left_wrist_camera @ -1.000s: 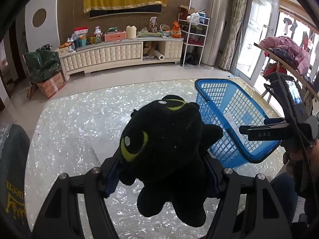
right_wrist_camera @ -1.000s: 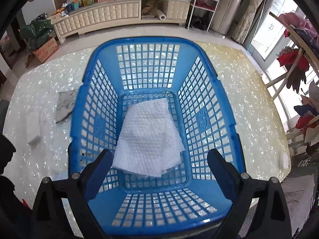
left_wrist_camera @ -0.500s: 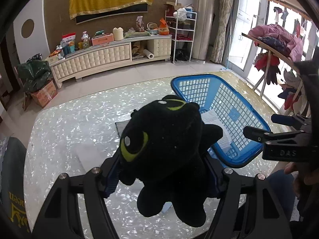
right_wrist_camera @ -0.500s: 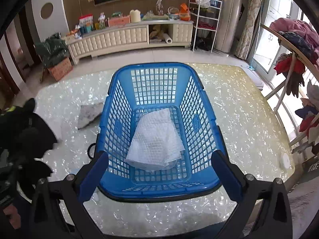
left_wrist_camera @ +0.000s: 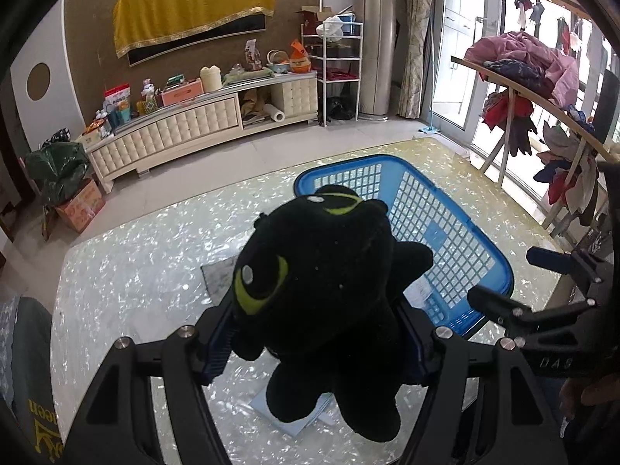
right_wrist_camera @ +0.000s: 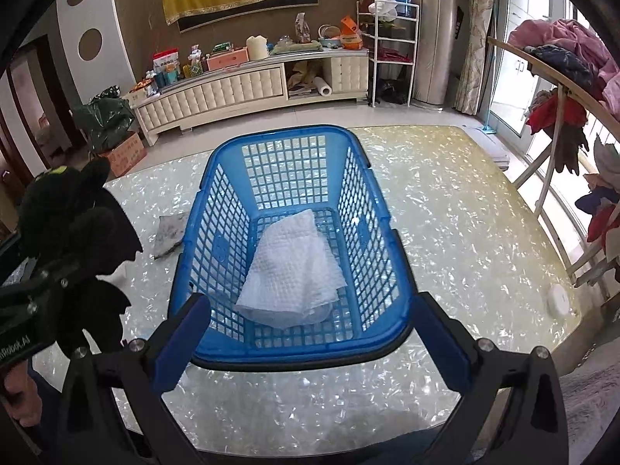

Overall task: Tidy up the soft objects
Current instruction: 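Lower the towel into the basket and open the right tool, then carry the black plush toy with the left tool into the blue basket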

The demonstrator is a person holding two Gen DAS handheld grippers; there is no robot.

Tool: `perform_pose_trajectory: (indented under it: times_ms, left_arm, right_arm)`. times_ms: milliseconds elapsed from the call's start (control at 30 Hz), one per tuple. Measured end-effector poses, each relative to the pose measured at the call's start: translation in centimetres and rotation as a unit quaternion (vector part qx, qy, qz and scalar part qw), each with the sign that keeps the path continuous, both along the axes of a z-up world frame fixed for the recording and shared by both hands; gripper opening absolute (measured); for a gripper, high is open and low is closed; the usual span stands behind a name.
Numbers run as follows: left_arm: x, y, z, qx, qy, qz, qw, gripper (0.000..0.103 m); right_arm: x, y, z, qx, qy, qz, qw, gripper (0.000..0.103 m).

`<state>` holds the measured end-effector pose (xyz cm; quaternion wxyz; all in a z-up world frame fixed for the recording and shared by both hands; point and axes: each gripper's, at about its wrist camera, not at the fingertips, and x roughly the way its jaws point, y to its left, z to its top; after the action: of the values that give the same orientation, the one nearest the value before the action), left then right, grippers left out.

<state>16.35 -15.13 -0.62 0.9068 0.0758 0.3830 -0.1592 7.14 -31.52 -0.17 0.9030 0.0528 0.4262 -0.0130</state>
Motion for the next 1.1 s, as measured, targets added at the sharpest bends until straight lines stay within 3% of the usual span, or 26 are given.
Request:
perform_pose_trajectory:
  times_ms: [667, 1100]
  left_arm:
    - [2.6, -7.1, 0.2, 0.032, 0.001, -0.066, 0.9973, 0.069]
    - [5.4, -10.3, -2.9, 0.054, 0.035, -0.089, 0.994, 0.069]
  right_arm:
    - [-0.5, -4.9, -0.8, 0.036, -0.007, -0.034, 0.999, 0.103]
    - [0.1, -6.1, -2.1, 0.046, 0.007, -0.049, 0.998, 0.103]
